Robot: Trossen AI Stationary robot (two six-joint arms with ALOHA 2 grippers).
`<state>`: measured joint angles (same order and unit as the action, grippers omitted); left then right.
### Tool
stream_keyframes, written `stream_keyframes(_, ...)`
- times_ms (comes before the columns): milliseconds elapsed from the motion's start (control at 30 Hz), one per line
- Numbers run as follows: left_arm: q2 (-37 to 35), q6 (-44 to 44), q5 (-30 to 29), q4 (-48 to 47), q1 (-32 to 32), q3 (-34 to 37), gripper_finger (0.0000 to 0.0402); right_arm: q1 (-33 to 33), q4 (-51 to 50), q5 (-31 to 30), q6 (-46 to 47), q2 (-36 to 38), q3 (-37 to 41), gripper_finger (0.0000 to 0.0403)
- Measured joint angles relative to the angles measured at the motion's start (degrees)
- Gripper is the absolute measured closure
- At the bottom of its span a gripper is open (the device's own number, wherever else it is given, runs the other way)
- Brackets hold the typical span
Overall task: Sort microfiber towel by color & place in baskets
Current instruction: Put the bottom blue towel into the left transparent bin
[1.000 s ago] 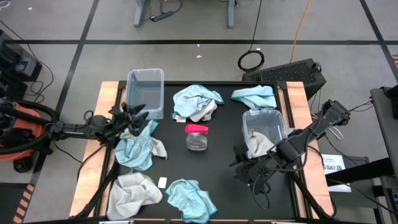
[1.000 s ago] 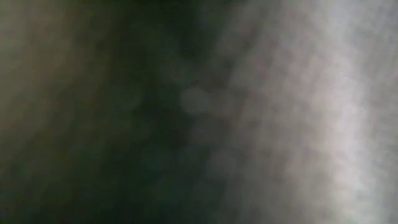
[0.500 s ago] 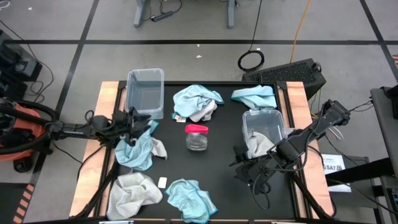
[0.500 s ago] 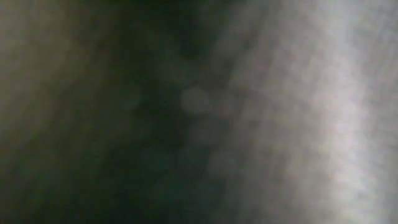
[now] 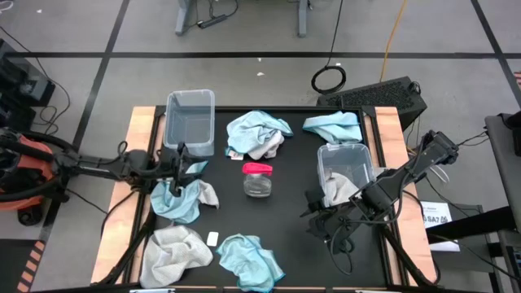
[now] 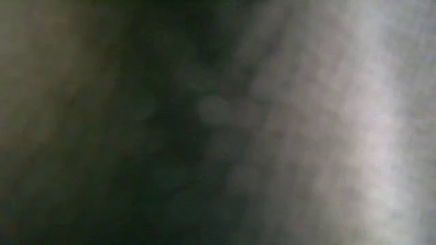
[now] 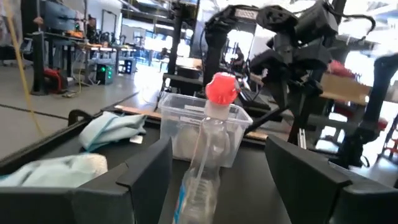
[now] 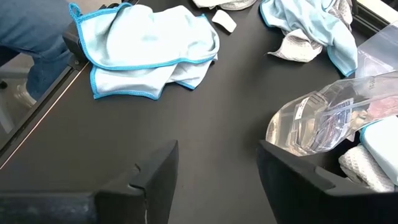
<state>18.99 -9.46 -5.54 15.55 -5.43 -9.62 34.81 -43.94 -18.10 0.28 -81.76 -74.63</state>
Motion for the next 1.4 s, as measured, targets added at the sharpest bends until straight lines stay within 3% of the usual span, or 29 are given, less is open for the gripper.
stream_keyframes(233,12.1,7.0,0.9,-4.2,-2.3,-10.8,0.0139,0.0,0.0,-1.5,0.0,0.0,0.0,0.0195)
stream_keyframes(433,21.4,6.7,0.9,-14.7,-4.2,-19.5,0.0139,0.0,-0.1,-1.5,0.3,0.0,0.0,0.0195)
stream_keyframes(667,32.0,5.4,2.3,-14.2,-9.5,-24.1,0.0139,0.0,-0.2,-1.4,0.2,0.0,0.0,0.0195)
stream_keyframes(967,46.9,5.4,2.3,-2.3,-17.0,-25.5,0.0139,0.0,-0.3,-1.3,0.0,0.0,0.0,0.0195)
stream_keyframes(1400,66.2,5.0,2.2,15.0,-22.7,-25.5,0.0139,0.0,-0.3,-1.3,0.1,0.0,0.0,0.0195)
